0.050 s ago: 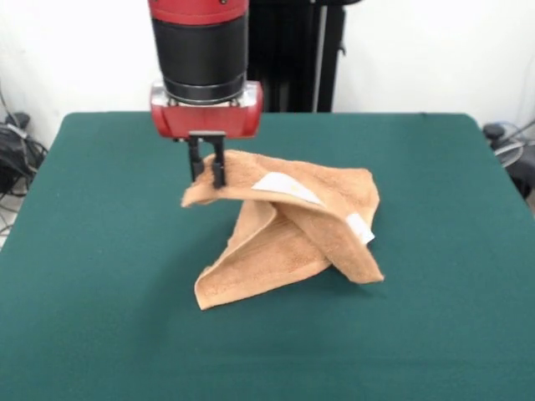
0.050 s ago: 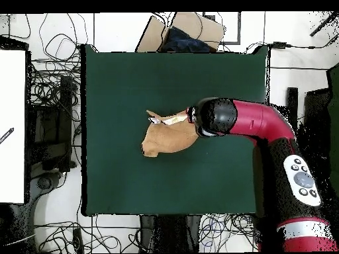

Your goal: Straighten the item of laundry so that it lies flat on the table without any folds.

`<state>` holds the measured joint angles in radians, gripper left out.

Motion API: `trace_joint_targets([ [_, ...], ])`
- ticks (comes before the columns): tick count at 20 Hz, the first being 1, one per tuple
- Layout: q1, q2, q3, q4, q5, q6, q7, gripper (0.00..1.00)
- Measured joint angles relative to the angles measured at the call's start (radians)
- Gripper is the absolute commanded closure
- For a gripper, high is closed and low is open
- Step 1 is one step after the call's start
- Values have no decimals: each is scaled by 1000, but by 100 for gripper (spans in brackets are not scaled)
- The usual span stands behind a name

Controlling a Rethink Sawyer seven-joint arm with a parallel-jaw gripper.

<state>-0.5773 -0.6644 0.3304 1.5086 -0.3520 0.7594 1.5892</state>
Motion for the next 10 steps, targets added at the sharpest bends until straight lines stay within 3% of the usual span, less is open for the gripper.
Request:
trace_joint_targets([
  [10,1,-19,-1,-78,-80,58,0,100],
])
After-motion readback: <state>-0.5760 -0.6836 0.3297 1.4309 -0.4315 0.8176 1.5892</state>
